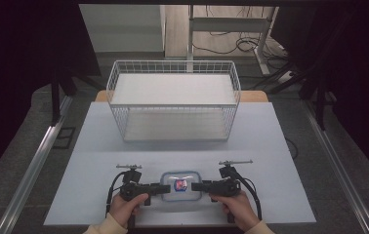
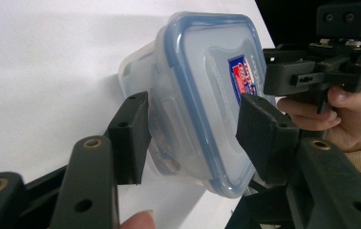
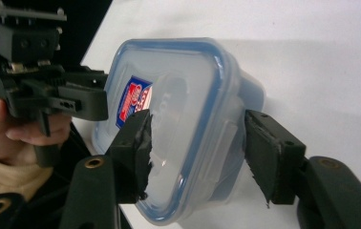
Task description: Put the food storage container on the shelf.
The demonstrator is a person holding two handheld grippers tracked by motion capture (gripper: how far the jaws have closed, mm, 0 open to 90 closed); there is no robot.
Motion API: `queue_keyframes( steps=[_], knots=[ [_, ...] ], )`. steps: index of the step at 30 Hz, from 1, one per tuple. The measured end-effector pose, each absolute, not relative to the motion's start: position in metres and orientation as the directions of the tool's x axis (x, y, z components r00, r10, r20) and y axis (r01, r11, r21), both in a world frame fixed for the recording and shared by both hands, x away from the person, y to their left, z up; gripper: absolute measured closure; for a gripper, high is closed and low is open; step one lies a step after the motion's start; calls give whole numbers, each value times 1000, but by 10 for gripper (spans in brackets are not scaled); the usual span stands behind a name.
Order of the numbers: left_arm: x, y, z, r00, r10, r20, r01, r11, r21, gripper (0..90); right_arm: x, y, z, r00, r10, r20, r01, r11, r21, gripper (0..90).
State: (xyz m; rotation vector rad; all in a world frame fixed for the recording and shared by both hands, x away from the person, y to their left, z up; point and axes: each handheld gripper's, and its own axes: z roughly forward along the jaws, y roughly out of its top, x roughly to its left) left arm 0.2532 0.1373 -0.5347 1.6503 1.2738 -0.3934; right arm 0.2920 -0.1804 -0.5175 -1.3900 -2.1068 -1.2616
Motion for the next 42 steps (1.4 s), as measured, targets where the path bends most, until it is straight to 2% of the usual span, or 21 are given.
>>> queue_keyframes(
  steps=[19,42],
  knots=[
    [252,137,-527,400,572,-716,861,34,508,512,288,-184,-513,-470,570,674,856,107,506,510],
    [259,142,-511,428,581,-692,836,36,548,516,295,-179,-499,-527,557,642,817,125,563,514]
  ],
)
